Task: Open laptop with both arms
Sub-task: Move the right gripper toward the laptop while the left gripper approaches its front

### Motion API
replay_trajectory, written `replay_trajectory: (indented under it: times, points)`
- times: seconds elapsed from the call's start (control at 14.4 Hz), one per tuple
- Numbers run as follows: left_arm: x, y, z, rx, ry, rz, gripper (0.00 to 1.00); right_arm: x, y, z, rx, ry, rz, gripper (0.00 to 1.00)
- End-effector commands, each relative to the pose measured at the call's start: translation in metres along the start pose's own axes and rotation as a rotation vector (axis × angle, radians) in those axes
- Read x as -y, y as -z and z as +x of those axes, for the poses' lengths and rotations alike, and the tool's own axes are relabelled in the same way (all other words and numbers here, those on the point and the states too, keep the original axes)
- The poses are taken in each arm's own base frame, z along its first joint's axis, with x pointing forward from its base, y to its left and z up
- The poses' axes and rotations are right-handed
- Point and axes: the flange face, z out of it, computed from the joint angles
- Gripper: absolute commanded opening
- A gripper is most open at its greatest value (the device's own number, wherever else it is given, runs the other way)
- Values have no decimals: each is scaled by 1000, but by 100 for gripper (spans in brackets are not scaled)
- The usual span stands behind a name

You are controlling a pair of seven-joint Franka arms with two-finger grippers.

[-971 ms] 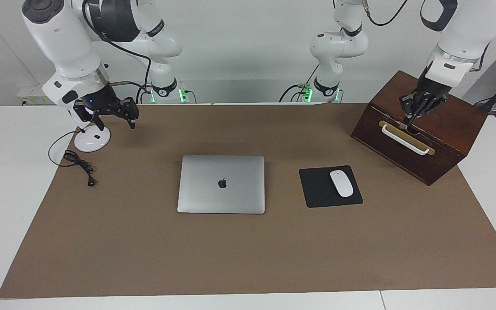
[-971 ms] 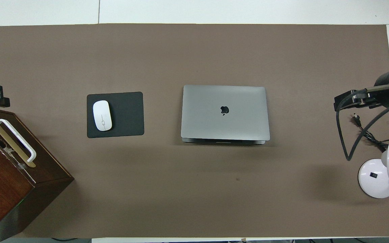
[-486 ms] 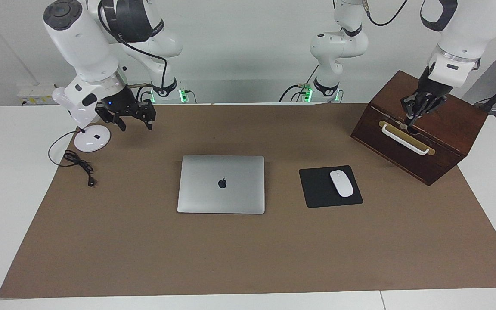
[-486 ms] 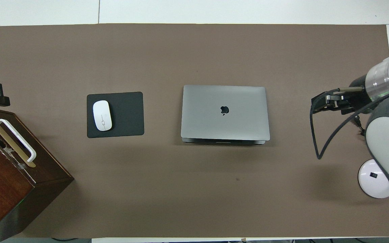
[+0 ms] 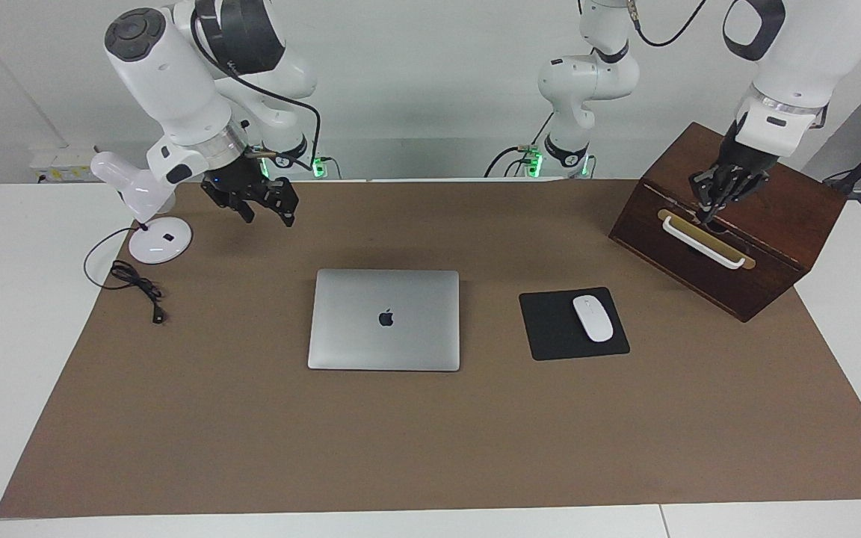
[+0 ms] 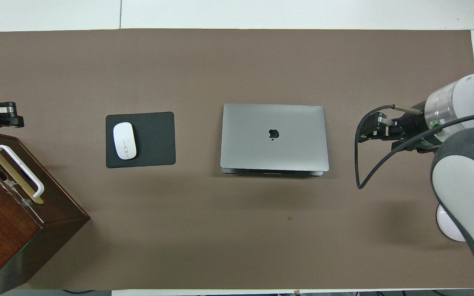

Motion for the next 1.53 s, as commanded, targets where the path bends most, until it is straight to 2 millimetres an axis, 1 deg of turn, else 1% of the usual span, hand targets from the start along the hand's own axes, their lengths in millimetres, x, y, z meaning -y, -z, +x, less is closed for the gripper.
replay_trajectory:
  times: [0.0,0.07,0.14,0.21,0.28,0.35,0.42,0.56,0.69,0.76,0.83,0.97,1.04,1.25,1.32,1.39,1.46]
  points:
    - [-47,-28,-36,-77,-109,-36,0,5,-19,-28,-3,-133,54,83]
    - [-59,-44,-51,-100,-137,-42,0,7,-23,-32,-11,-170,72,83]
    - [-72,-56,-67,-128,-163,-55,0,11,-28,-38,-9,-190,82,83]
    - [-83,-68,-81,-153,-184,-71,0,12,-31,-40,1,-225,93,83]
    - [-91,-78,-97,-180,-208,-79,0,13,-36,-42,17,-262,103,83]
    - [-104,-86,-110,-205,-239,-89,0,19,-46,-46,29,-288,115,83]
    - [-112,-94,-119,-221,-262,-98,0,25,-54,-50,26,-329,125,83]
    - [-130,-103,-134,-249,-307,-114,0,34,-68,-63,21,-384,138,83]
    - [-148,-118,-148,-288,-351,-134,0,34,-84,-65,34,-461,203,83]
    - [-154,-128,-156,-309,-368,-143,0,33,-94,-65,26,-502,231,83]
    - [-161,-140,-161,-335,-380,-153,0,41,-104,-70,9,-526,262,83]
    - [-173,-161,-170,-357,-403,-167,0,48,-116,-74,-5,-588,301,83]
    - [-177,-171,-173,-372,-410,-172,0,52,-122,-78,-16,-586,308,83]
    - [-195,-215,-182,-430,-444,-196,0,52,-148,-74,-80,-636,368,84]
    - [-199,-223,-186,-443,-453,-202,0,52,-156,-71,-101,-661,398,84]
    - [-198,-233,-190,-467,-455,-207,0,57,-166,-72,-111,-665,413,84]
    - [-204,-241,-197,-501,-470,-223,0,59,-167,-73,-114,-670,422,84]
